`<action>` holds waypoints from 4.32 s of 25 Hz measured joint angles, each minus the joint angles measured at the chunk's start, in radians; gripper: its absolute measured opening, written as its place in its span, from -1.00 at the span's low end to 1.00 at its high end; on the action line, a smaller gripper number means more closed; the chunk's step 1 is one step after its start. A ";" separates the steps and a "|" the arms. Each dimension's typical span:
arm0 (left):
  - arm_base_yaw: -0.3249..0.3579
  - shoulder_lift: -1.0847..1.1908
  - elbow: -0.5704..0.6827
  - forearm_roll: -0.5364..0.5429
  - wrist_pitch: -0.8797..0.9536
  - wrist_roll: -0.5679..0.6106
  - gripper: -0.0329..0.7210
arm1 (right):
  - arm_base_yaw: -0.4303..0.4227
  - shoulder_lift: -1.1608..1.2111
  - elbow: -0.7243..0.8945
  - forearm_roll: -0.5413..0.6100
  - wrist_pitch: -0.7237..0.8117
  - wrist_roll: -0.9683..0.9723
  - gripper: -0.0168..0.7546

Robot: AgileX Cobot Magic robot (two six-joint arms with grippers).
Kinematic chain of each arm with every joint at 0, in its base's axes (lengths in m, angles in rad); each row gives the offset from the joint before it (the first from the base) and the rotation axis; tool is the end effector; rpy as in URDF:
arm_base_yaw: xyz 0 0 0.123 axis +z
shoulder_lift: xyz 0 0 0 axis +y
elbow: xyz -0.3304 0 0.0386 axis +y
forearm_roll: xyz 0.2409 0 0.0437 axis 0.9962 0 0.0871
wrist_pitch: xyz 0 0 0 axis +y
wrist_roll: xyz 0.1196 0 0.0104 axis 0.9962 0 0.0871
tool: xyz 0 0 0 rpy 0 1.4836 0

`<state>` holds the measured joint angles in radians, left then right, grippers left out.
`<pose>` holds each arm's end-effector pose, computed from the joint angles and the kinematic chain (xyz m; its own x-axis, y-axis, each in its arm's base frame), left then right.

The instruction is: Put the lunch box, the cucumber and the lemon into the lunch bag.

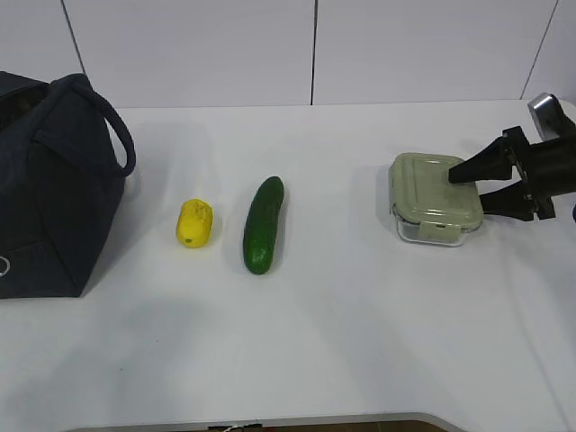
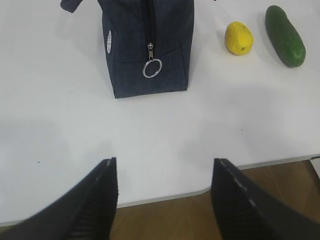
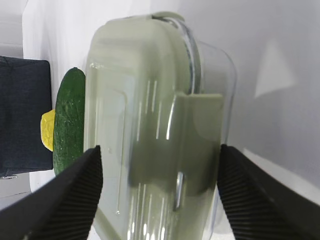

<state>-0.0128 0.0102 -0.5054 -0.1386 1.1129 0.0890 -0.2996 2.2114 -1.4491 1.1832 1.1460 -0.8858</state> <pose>-0.0360 -0.0144 0.2580 -0.4991 0.0336 -0.8659 0.1336 0.9903 -0.0386 0.4556 -0.0347 0.1669 -0.9321 0.2342 -0.2764 -0.0908 0.5876 0.8041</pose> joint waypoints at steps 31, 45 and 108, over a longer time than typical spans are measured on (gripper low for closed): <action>0.000 0.000 0.000 0.000 0.000 0.000 0.23 | 0.036 0.039 -0.006 0.034 0.006 -0.009 0.10; 0.000 0.000 0.000 0.000 0.000 0.000 0.23 | 0.036 0.040 -0.006 0.039 0.018 -0.008 0.09; 0.000 0.035 -0.016 -0.098 -0.011 -0.010 0.18 | 0.324 -0.218 -0.030 0.133 0.018 0.209 0.04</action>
<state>-0.0128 0.0456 -0.5210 -0.2369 1.1017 0.0790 0.0241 1.9934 -1.4791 1.3162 1.1635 -0.6763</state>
